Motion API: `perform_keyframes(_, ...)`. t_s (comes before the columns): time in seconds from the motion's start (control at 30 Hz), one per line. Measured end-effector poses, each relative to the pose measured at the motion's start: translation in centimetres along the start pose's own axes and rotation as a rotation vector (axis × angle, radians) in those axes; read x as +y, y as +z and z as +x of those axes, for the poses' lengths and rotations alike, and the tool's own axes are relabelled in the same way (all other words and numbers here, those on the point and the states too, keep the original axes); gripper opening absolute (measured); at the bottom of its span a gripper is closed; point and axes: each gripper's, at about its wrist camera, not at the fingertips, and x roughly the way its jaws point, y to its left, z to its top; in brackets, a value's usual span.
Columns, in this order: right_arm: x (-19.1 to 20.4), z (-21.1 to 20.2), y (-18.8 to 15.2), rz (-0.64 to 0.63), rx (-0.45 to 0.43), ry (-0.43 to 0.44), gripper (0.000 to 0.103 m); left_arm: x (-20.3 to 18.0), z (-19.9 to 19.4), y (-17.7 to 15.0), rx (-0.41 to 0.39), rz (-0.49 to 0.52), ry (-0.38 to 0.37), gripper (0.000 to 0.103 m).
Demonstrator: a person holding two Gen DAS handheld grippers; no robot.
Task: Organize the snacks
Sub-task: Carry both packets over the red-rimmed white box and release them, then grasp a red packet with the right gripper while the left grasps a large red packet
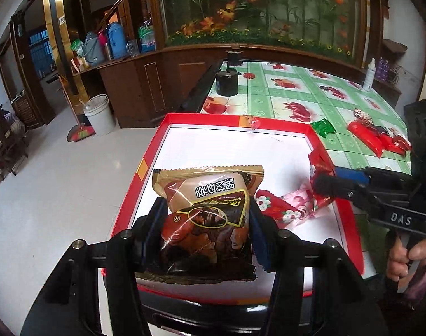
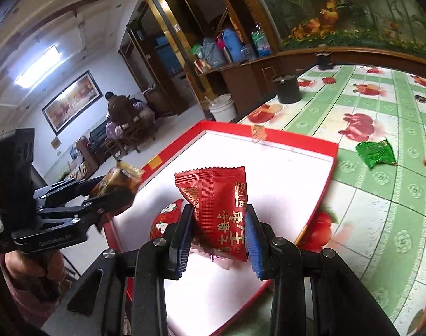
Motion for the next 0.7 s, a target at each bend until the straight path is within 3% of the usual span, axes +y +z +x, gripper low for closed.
perform_keyframes(0.3,0.5,2.0,0.3,-0.010,0.068,-0.006,0.039,-0.5,1.1,0.4,0.019,0.008,0.086,0.058)
perform_keyframes(0.37,0.8,2.0,0.2,-0.029,0.068,-0.020,0.039,-0.4,0.6,0.6,-0.004,0.010,0.113,0.072)
perform_keyframes(0.43,0.8,1.7,0.2,-0.038,0.071,-0.029,0.047,-0.3,-0.1,0.8,-0.032,-0.005,0.125,0.079)
perform_keyframes(0.6,-0.6,-1.0,0.4,0.003,-0.008,-0.014,0.056,-0.5,-1.8,1.6,-0.104,-0.033,0.170,0.082)
perform_keyframes(0.7,-2.4,-3.7,0.5,0.022,-0.077,-0.055,0.060,-2.1,-3.0,2.2,-0.169,0.005,0.194,0.083)
